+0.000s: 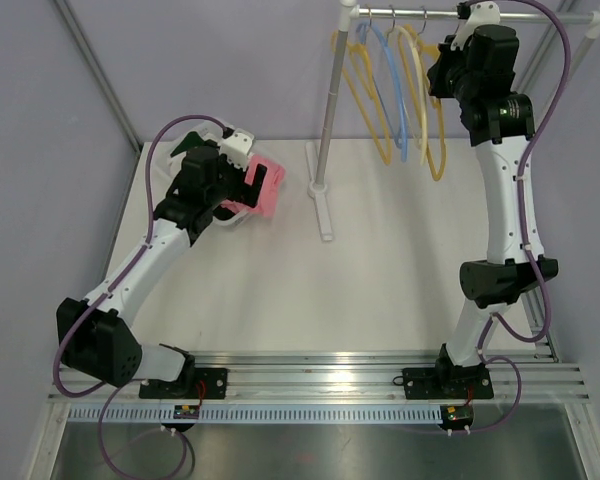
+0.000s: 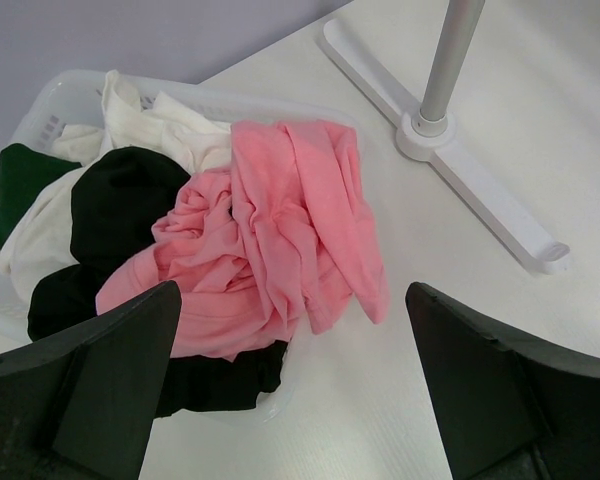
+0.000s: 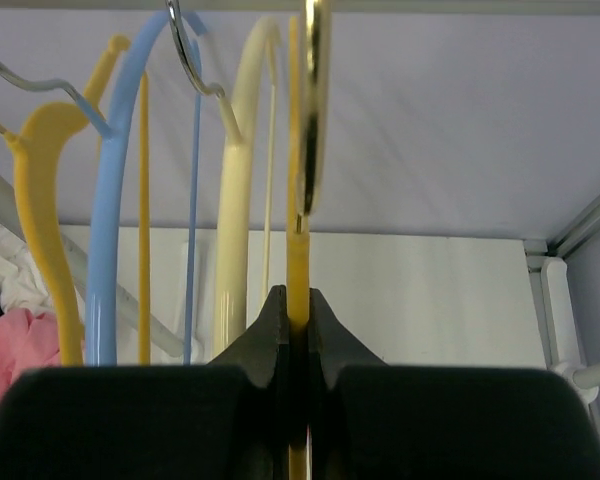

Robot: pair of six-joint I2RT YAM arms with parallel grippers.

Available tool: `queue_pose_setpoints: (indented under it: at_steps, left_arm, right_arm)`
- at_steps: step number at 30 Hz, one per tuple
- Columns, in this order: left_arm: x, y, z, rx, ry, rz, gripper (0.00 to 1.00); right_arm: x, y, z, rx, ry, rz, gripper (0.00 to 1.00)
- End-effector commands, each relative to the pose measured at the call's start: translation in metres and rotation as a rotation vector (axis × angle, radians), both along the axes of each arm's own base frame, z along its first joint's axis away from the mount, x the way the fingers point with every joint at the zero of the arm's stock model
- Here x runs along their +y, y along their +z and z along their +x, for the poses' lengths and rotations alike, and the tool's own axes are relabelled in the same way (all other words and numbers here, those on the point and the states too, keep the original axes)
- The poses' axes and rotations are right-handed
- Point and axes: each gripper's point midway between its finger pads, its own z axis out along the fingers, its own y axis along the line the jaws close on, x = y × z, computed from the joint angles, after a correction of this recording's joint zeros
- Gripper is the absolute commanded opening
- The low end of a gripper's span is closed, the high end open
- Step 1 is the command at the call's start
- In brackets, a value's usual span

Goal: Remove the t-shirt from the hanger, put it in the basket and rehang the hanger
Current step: Hang the hanger back to the clothesline with the right arm

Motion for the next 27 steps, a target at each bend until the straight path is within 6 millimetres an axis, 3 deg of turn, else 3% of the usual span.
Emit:
queue_pose_setpoints:
  at_steps: [1, 15, 27]
  left_arm:
    - [-0.002, 0.023, -0.003, -0.075, -0.017, -0.018, 0.99]
    - [-0.003, 0.018, -0.001, -0.068, -0.020, -0.016, 0.99]
    - [-0.004, 0.019, -0.003, -0.066, -0.025, -0.020, 0.99]
  right_arm:
    - [-0.007, 0.068, -0.019, -0.196, -0.012, 0.038, 0.00]
    - [0.007, 0.083, 0.012, -0.302, 0.054, 0.049, 0.00]
    - [0.017, 0.064, 0.050, -0.309, 0.103, 0.093, 0.00]
